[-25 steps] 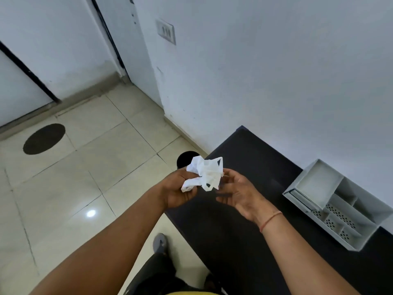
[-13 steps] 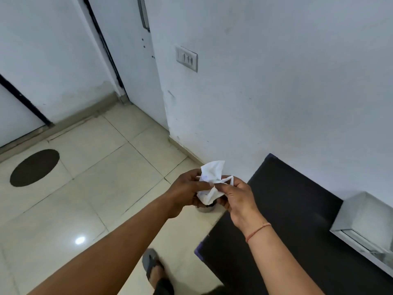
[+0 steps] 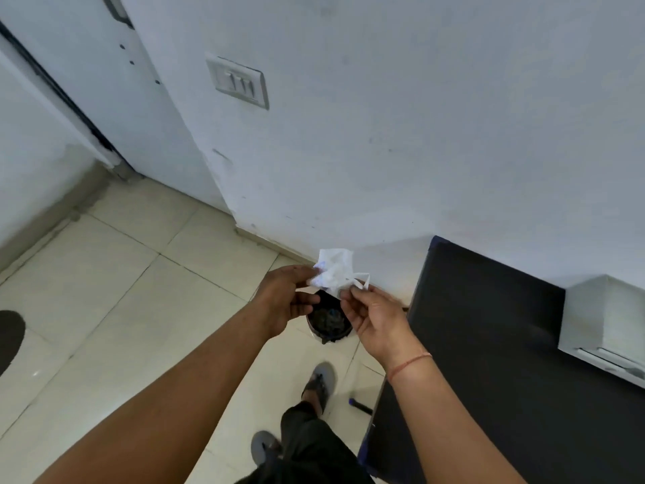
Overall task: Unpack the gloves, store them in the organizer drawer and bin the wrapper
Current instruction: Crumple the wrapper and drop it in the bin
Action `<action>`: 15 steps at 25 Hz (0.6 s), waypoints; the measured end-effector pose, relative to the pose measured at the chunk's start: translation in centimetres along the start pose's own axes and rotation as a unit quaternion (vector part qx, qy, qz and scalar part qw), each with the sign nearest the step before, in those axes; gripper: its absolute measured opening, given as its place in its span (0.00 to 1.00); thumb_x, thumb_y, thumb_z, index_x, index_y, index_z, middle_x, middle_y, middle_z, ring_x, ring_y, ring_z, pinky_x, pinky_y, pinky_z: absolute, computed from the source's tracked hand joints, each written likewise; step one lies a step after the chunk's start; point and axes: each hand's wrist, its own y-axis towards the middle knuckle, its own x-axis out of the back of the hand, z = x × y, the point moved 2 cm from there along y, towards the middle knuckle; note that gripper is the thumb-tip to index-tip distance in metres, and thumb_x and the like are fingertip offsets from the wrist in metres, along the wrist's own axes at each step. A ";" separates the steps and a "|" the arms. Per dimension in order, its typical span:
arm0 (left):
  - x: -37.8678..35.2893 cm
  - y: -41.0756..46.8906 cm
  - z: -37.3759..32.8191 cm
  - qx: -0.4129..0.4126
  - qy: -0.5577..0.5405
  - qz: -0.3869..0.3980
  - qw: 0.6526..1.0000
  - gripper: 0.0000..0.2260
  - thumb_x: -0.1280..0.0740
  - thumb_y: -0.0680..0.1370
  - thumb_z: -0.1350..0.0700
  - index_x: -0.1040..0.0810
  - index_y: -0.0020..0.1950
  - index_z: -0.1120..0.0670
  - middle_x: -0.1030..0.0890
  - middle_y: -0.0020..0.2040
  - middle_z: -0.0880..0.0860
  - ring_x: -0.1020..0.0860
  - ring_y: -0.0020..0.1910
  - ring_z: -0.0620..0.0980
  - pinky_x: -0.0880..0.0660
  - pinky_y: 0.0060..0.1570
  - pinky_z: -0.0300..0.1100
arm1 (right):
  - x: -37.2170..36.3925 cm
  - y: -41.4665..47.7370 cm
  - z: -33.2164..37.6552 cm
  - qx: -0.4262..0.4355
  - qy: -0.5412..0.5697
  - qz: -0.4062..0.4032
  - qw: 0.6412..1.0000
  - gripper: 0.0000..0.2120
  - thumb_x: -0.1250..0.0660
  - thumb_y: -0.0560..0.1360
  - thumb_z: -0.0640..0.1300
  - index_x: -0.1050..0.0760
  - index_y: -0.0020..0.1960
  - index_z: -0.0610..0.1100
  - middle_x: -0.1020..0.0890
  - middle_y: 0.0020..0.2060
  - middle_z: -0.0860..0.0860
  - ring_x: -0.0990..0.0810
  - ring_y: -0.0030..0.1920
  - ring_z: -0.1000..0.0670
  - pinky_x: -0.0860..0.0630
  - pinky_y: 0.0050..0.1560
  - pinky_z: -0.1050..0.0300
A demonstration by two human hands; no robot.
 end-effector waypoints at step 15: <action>1.0 32.8 10.1 0.201 0.240 0.018 0.950 0.10 0.27 0.82 0.55 0.17 0.60 0.60 0.16 0.54 0.57 0.19 0.46 0.56 0.21 0.41 0.48 | 6.2 31.4 -10.0 -0.087 0.060 -0.283 0.953 0.15 0.39 0.78 0.24 0.24 0.63 0.30 0.19 0.52 0.38 0.17 0.46 0.44 0.15 0.49 0.55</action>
